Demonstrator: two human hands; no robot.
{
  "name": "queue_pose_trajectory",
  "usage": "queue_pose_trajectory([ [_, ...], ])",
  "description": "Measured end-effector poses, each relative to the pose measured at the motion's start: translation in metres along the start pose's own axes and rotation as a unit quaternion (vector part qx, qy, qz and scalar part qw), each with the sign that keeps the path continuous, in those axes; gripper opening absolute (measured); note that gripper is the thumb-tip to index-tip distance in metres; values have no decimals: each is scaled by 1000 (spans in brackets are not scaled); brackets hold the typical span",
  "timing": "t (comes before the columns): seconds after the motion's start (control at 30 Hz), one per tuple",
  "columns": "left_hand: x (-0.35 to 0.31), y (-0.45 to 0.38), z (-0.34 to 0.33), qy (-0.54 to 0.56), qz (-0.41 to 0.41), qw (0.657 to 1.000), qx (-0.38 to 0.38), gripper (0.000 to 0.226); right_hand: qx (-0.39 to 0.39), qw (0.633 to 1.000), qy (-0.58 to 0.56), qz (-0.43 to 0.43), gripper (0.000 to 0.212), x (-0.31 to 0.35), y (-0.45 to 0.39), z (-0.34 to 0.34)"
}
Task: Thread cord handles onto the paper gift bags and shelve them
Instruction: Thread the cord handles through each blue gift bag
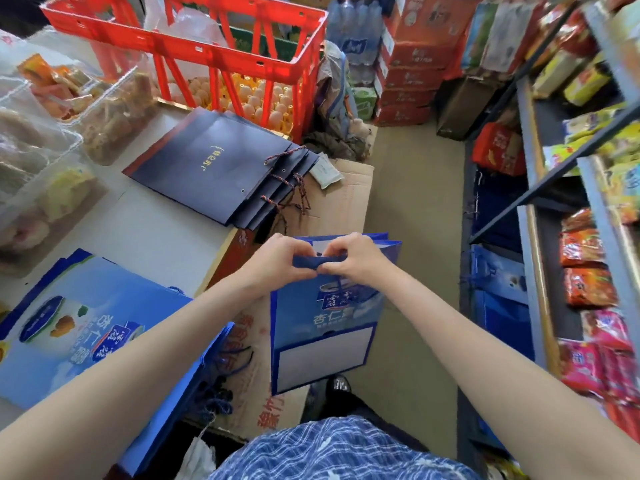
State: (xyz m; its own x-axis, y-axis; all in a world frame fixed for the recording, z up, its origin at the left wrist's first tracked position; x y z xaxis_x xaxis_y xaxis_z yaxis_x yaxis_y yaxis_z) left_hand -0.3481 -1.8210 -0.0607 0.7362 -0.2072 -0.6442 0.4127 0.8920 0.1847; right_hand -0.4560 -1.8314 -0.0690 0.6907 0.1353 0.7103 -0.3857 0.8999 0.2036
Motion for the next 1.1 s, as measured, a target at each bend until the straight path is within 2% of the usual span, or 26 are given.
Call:
queue_pose_trajectory([
  [0.1, -6, 0, -12, -58, 6, 998, 5, 9, 1, 998, -64, -23, 2, -15, 15, 11],
  [0.23, -20, 6, -13, -86, -31, 996, -8, 17, 40, 990, -125, -50, 17, -25, 27, 15],
  [0.33, -37, 11, -12, -119, -81, 989, -33, 21, 96, 993, -75, -13, 23, -7, 25, 7],
  [0.5, -45, 14, 1, -128, -99, 982, -102, 18, 85, 991, -100, -19, 18, 1, 19, 21],
  [0.6, -49, 14, 6, -134, -113, 975, -133, 13, 100, 993, -57, -1, 19, 10, 15, 28],
  [0.8, -53, 14, 9, -127, -122, 971, -162, 11, 42, 999, 0, 2, 14, 10, 17, 37],
  [0.97, -53, 5, 7, -105, -109, 981, -122, 10, 33, 998, 34, 30, 15, 10, 22, 39],
  [1.1, -59, -1, 7, -120, -141, 979, -87, 13, 30, 999, 24, 37, 17, 6, 26, 35],
])
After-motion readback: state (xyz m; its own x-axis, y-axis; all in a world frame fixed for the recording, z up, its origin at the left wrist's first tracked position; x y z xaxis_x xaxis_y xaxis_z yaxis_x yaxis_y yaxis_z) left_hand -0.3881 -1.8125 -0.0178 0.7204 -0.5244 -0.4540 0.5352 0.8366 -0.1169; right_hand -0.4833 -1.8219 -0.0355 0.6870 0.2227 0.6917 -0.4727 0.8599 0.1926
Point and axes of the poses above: each hand's wrist, its own y-axis away from the middle knuckle, its own z-axis out of the back of the hand, x = y × z, the point moved 8 cm from there along -y, towards the middle knuckle, and after that the axes turned 3 degrees about z, right-handed, at the moved point
